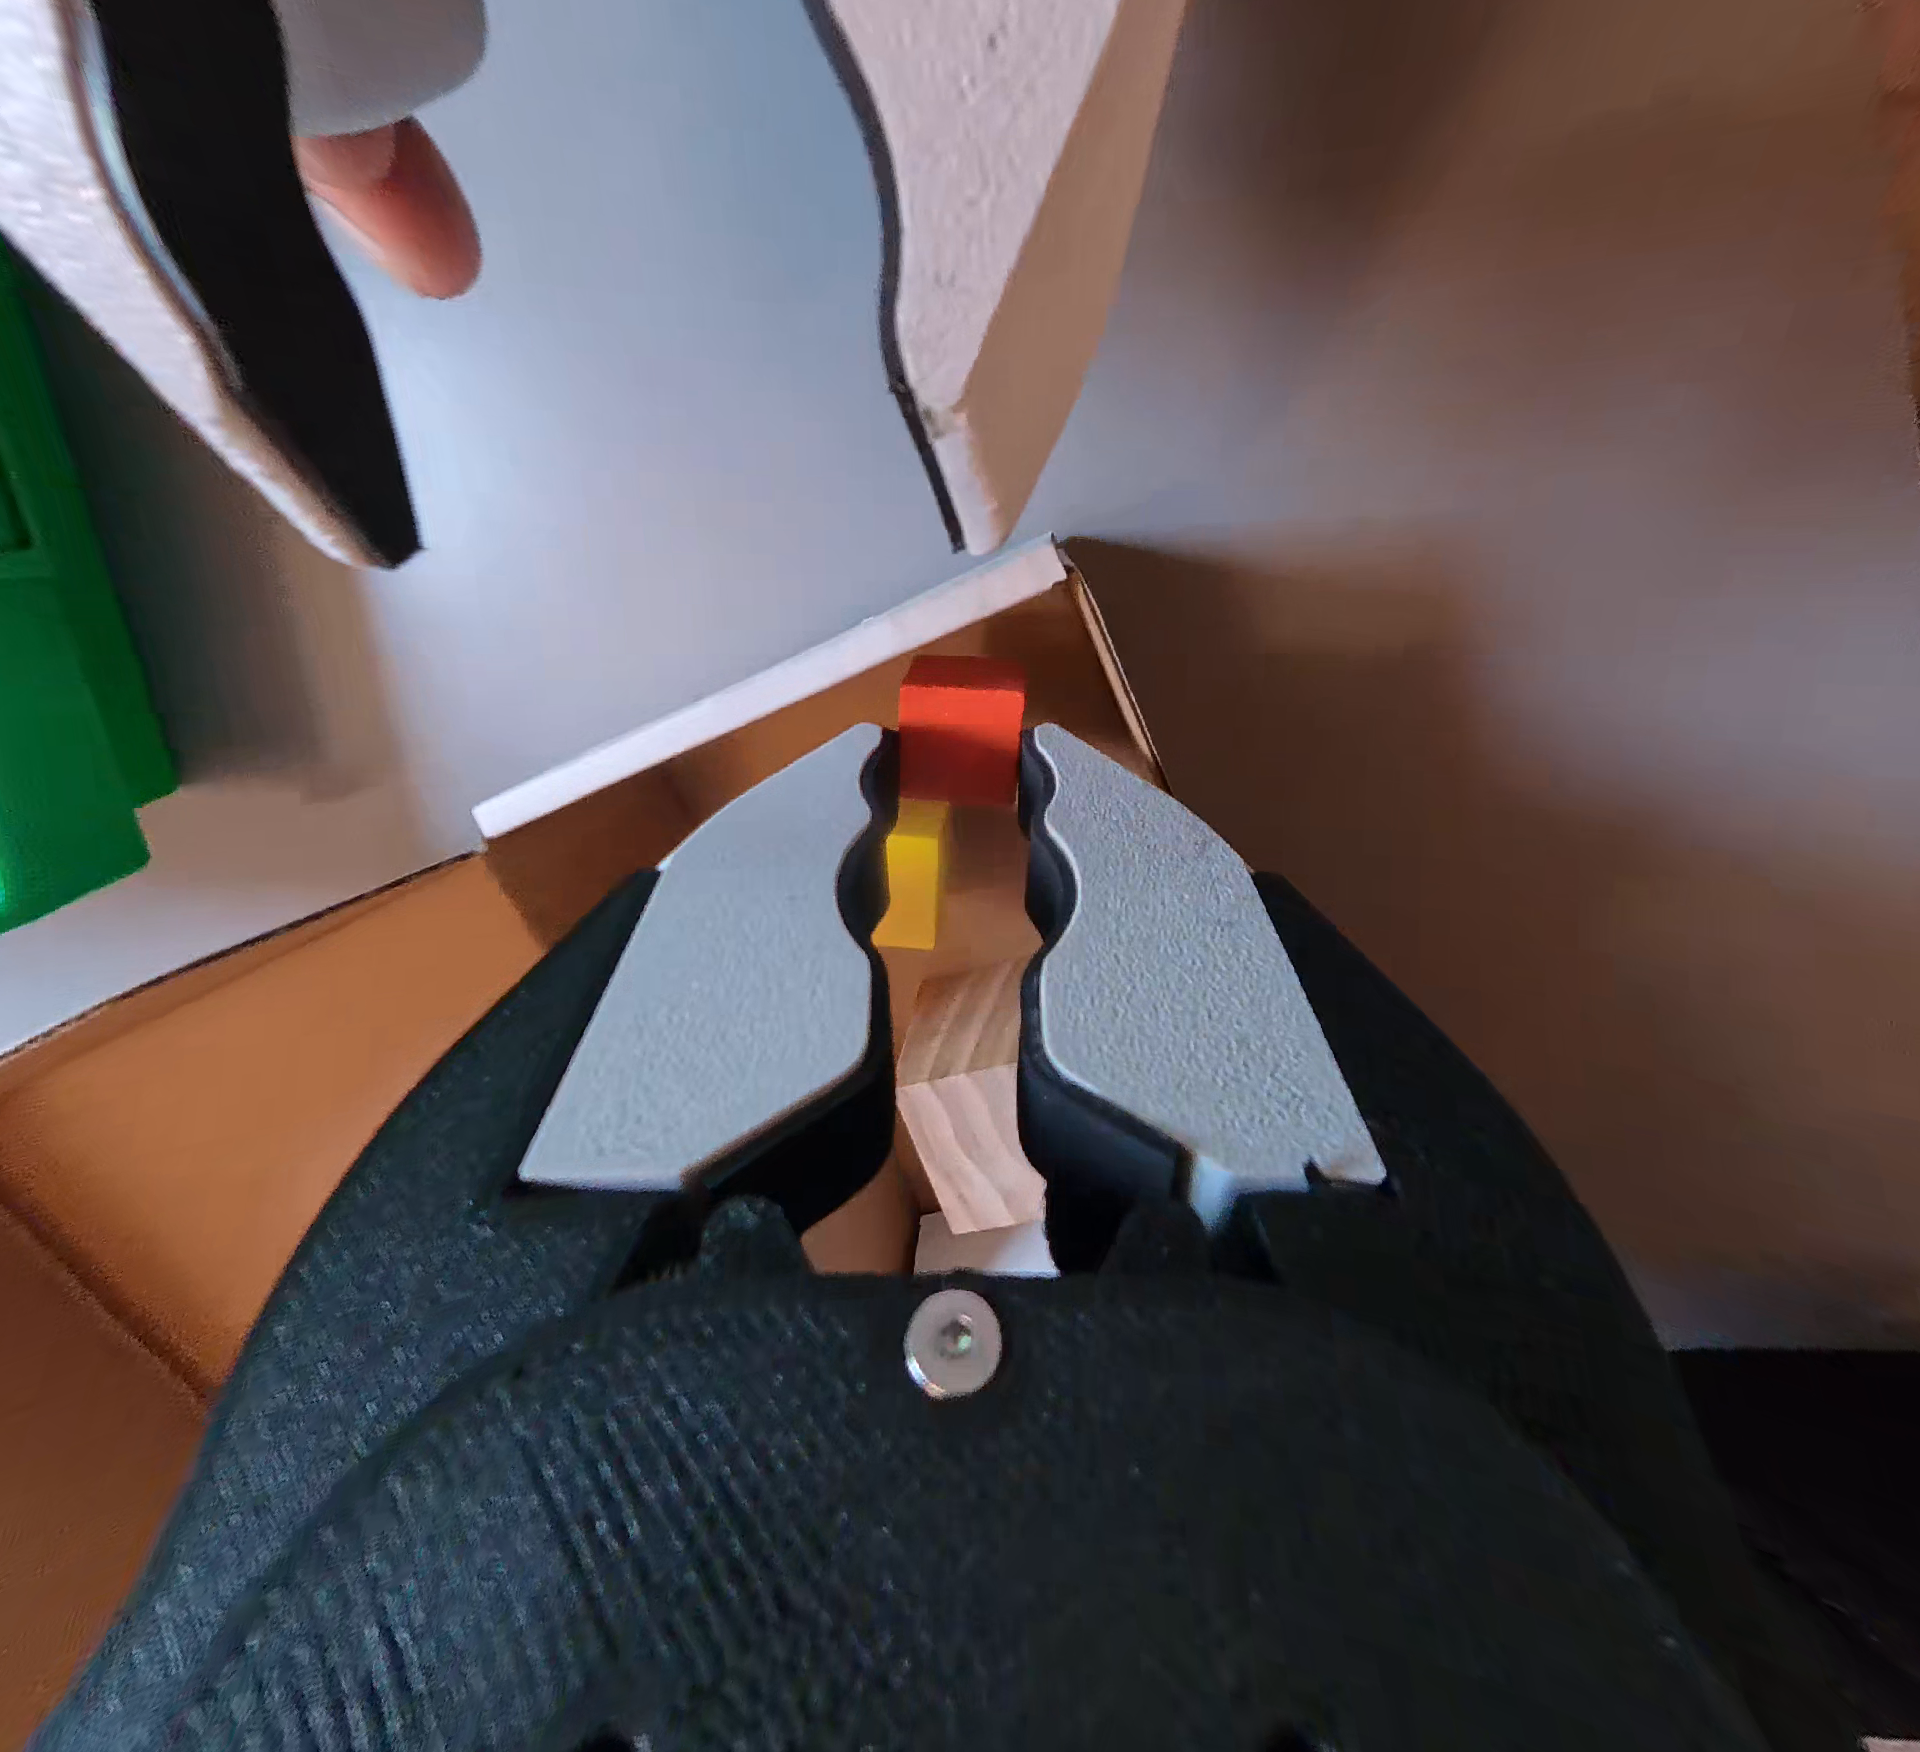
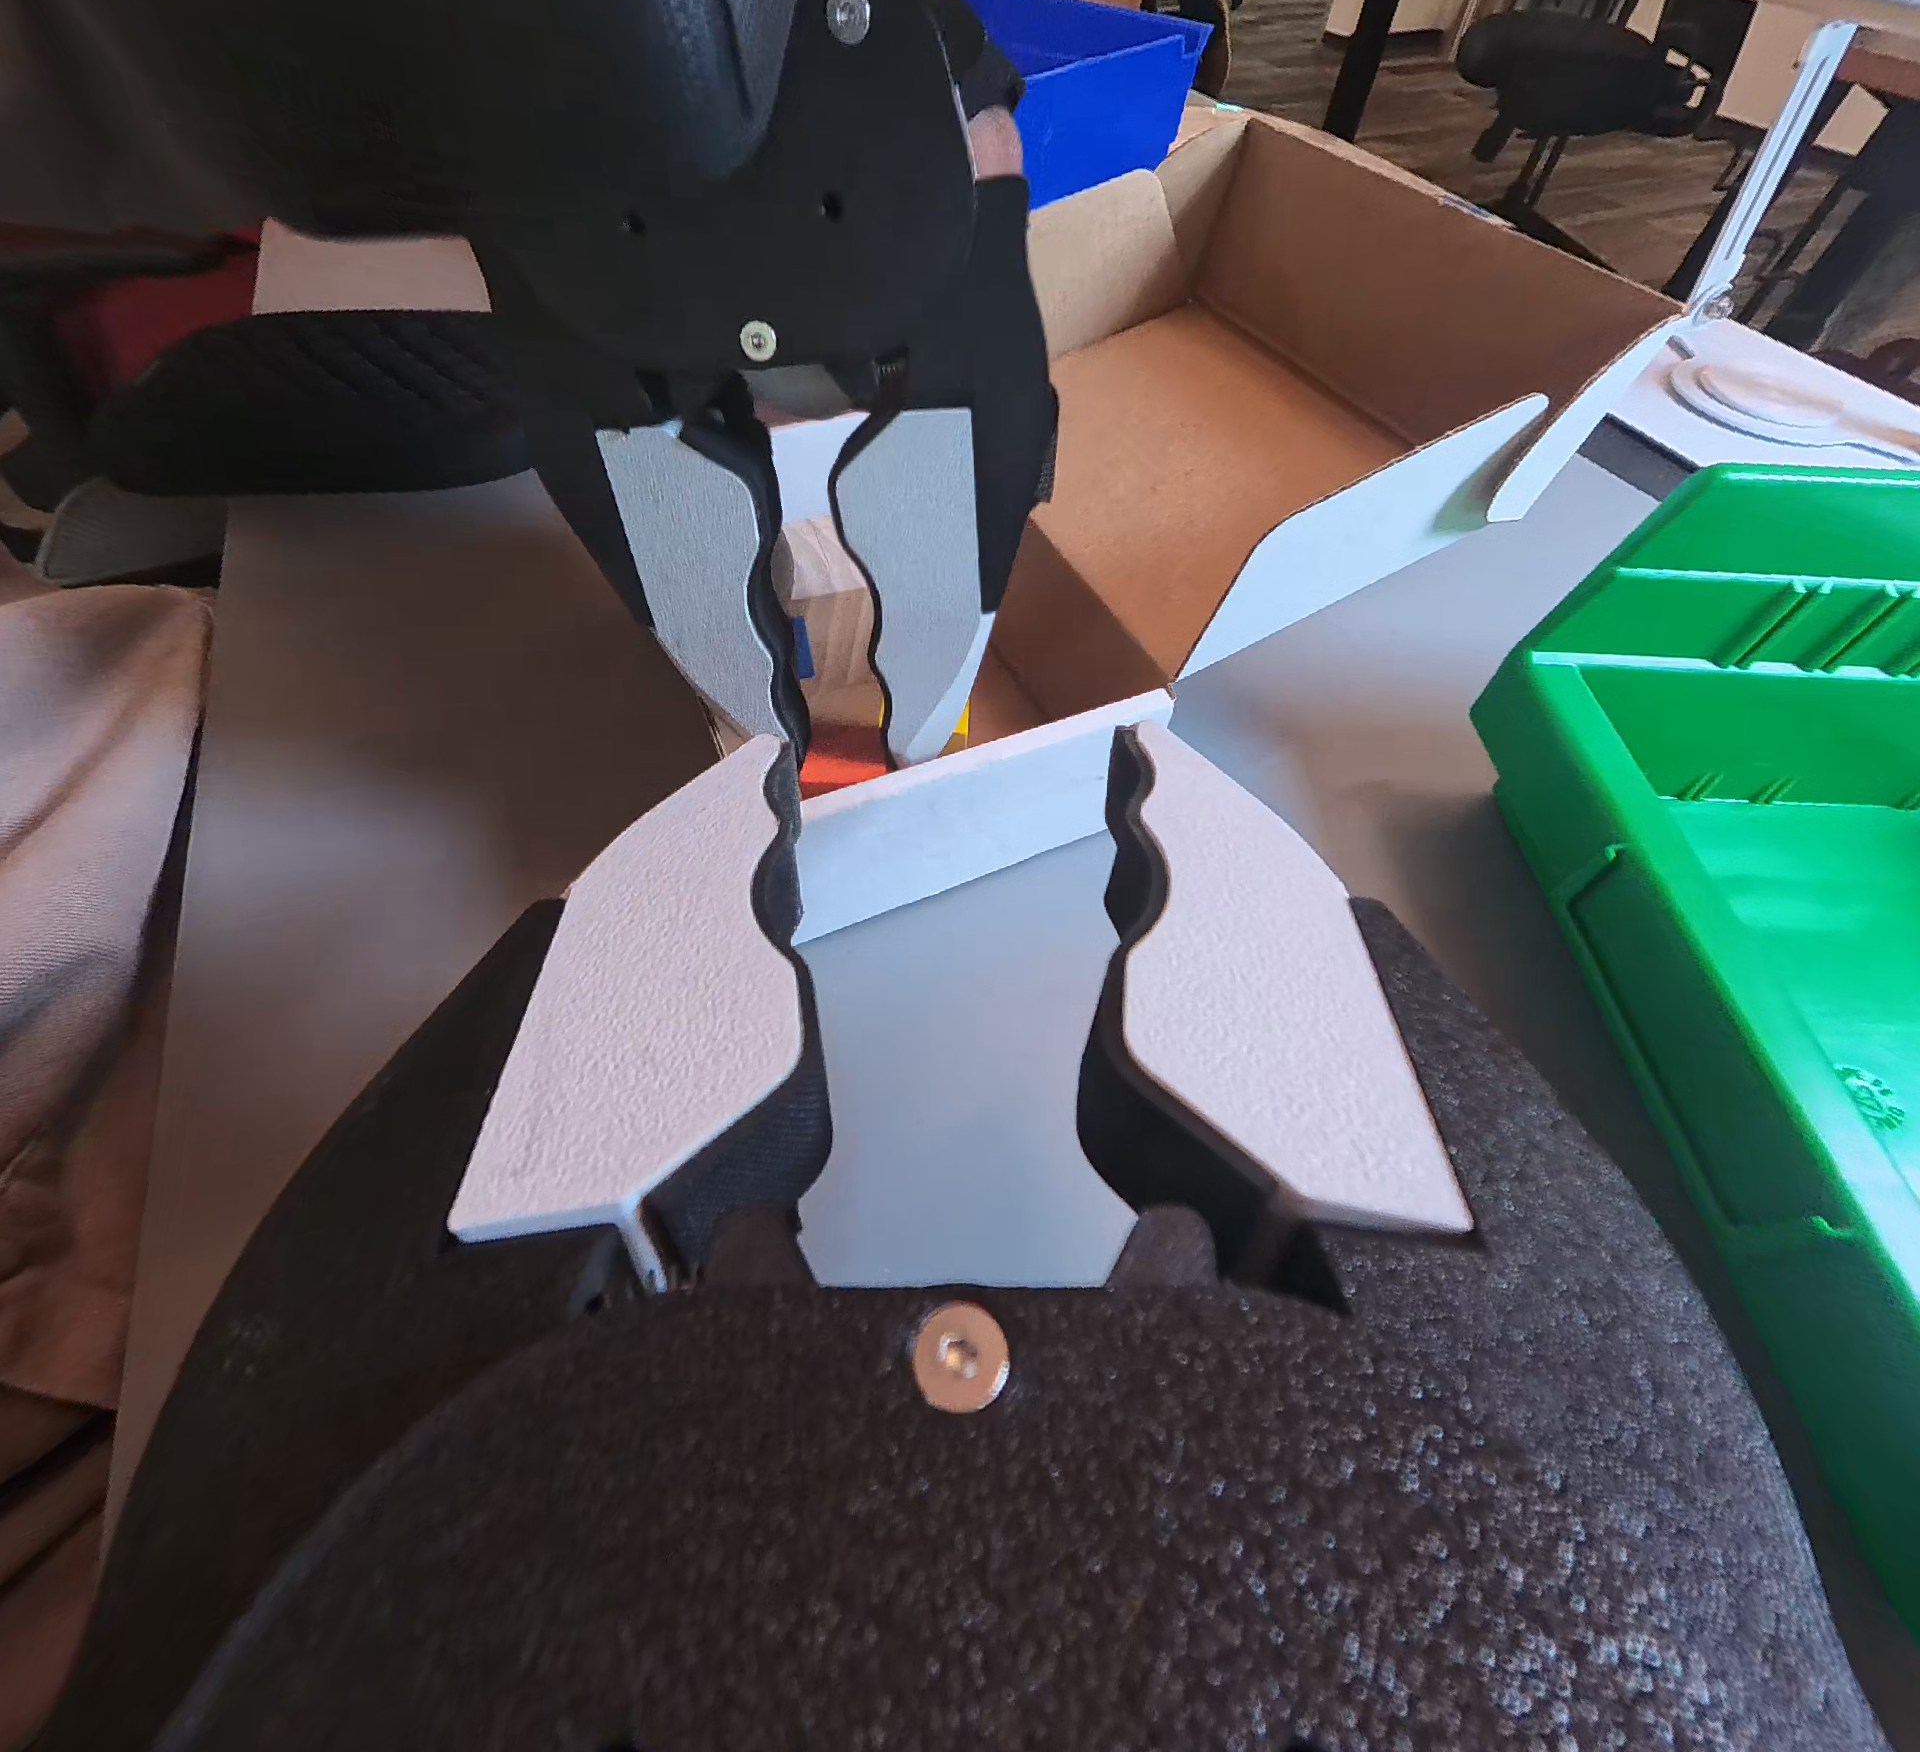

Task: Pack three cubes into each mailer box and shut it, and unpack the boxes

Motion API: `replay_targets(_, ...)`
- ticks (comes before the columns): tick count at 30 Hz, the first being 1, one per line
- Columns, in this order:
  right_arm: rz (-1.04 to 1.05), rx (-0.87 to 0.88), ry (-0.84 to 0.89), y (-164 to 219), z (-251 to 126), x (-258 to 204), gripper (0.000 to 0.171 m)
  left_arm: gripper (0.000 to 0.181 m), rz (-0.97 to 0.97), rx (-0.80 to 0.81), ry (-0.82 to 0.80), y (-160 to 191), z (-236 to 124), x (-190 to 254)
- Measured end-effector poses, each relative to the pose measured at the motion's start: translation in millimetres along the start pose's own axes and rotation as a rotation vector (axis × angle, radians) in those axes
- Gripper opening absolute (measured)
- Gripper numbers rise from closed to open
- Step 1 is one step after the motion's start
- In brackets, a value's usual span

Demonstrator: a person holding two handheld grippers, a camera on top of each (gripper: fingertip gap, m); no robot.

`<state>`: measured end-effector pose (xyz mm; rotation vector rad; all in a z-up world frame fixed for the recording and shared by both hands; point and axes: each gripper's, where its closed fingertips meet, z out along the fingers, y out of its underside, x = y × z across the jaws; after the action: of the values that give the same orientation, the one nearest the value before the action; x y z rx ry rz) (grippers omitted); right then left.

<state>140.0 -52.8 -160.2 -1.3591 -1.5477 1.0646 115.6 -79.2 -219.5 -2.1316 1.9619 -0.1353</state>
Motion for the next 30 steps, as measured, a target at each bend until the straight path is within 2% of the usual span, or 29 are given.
replay_targets(7,-0.005,-0.009,-0.005,1,1,-2,0.057,0.028,-0.03,0.005,-0.026,6,0,-1)
replay_targets(11,-0.001,-0.006,-0.004,1,1,-1,0.057,0.029,-0.091,0.084,-0.097,8,-26,-9)
replay_targets(16,0.025,-0.008,-0.002,1,2,0,0.056,0.036,-0.34,0.338,-0.316,31,-97,-36)
replay_targets(19,0.138,-0.031,0.028,3,5,12,0.05,0.036,-0.593,0.562,-0.441,69,-136,-48)
replay_targets(21,0.216,-0.04,0.059,2,8,23,0.049,0.031,-0.789,0.687,-0.521,104,-149,-51)
replay_targets(25,0.288,-0.082,0.124,-7,15,47,0.046,0.031,-1.042,0.785,-0.588,154,-143,-44)
replay_targets(30,0.479,-0.102,0.124,-23,35,75,0.044,0.032,-1.133,0.841,-0.529,152,-125,-45)
